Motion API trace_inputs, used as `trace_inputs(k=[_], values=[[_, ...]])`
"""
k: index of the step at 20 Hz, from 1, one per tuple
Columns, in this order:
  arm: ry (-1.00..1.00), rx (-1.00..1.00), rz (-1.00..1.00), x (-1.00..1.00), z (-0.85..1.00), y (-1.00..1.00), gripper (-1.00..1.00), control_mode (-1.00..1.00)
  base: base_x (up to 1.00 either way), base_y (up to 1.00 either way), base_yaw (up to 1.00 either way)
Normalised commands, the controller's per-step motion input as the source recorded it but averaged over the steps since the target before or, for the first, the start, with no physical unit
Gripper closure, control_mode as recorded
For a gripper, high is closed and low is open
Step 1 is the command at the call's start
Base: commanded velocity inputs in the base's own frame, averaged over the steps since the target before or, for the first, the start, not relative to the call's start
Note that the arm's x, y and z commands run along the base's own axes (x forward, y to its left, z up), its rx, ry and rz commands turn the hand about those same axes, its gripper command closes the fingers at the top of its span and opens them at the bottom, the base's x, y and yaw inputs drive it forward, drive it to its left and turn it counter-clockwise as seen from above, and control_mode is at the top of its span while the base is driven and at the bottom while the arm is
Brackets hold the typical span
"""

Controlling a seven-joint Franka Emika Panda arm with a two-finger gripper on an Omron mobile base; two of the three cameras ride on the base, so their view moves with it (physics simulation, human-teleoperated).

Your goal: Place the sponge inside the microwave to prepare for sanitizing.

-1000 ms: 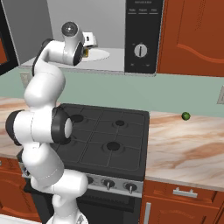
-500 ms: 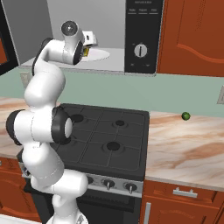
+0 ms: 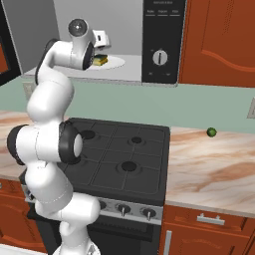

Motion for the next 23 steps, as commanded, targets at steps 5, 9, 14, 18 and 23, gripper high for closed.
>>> trace_inputs(k=[5, 9, 14, 18, 23], values=[[0.0, 0.0, 0.0, -0.32, 0.02, -0.09, -1.0, -1.0, 0.0, 0.0, 0.0], [-0.01, 0.0, 0.0, -0.53, 0.0, -0.16, -1.0, -1.0, 0.0, 0.0, 0.0], [-0.07, 0.0, 0.0, -0.68, -0.02, -0.15, -1.0, -1.0, 0.0, 0.0, 0.0], [-0.15, 0.01, 0.0, -0.76, 0.0, -0.14, -1.0, -1.0, 0.0, 0.0, 0.0], [-0.13, 0.02, 0.0, -0.79, 0.0, -0.13, -1.0, -1.0, 0.0, 0.0, 0.0]])
